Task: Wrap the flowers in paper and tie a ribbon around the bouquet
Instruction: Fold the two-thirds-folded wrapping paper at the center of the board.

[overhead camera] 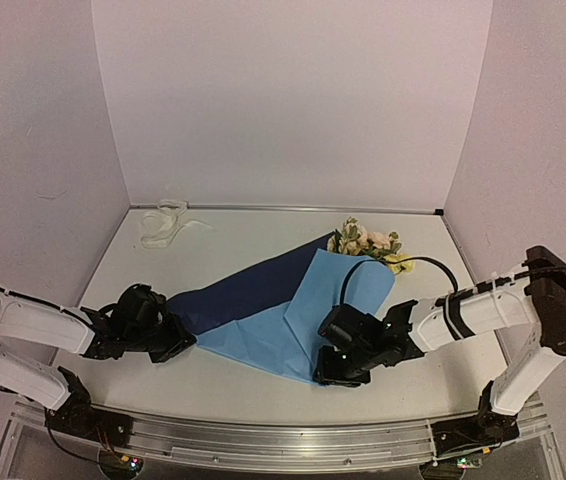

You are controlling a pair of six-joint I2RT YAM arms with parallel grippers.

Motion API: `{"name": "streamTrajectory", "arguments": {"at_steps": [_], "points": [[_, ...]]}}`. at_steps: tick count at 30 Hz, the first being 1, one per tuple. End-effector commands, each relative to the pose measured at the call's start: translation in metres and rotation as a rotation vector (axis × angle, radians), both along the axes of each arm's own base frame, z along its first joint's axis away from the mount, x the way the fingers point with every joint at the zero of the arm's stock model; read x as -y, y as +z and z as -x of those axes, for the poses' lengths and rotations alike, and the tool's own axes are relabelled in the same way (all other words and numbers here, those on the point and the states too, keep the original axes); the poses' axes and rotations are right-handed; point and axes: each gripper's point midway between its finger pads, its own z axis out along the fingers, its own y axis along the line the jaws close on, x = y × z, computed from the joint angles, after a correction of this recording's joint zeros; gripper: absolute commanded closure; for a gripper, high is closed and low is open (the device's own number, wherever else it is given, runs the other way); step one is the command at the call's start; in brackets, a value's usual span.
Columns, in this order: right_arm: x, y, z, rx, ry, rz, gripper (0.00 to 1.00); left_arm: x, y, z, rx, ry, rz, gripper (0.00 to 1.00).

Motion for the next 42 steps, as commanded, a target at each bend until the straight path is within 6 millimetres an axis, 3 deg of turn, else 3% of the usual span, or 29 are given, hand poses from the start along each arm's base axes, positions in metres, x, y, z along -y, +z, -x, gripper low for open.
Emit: {"name": "streamTrajectory", "arguments": {"at_steps": [1,6,12,16,23,30,35,42], "points": [[0.002,0.013,-0.006,0.048,0.071,0.123,0.63,-0.001,0.012,-0.011,0.111,0.009,-0.02,1.0],[-0.016,0.03,-0.018,0.109,0.122,0.178,0.61,-0.001,0.018,-0.003,0.145,-0.013,-0.024,1.0],[-0.028,0.026,-0.03,0.145,0.147,0.236,0.59,-0.01,0.019,0.006,0.159,-0.01,-0.025,1.0],[-0.043,0.022,-0.031,0.168,0.17,0.263,0.53,-0.01,0.021,0.008,0.168,-0.015,-0.017,1.0],[-0.069,0.037,-0.038,0.273,0.172,0.34,0.41,-0.007,0.027,0.011,0.19,-0.023,0.005,1.0],[-0.085,0.022,-0.04,0.283,0.201,0.418,0.33,-0.007,0.035,0.014,0.211,-0.031,0.031,1.0],[-0.096,0.012,-0.036,0.276,0.228,0.451,0.33,-0.008,0.042,0.015,0.227,-0.031,0.044,1.0],[-0.093,-0.012,-0.031,0.233,0.237,0.512,0.29,-0.002,0.061,0.015,0.273,-0.054,0.084,1.0]]}}
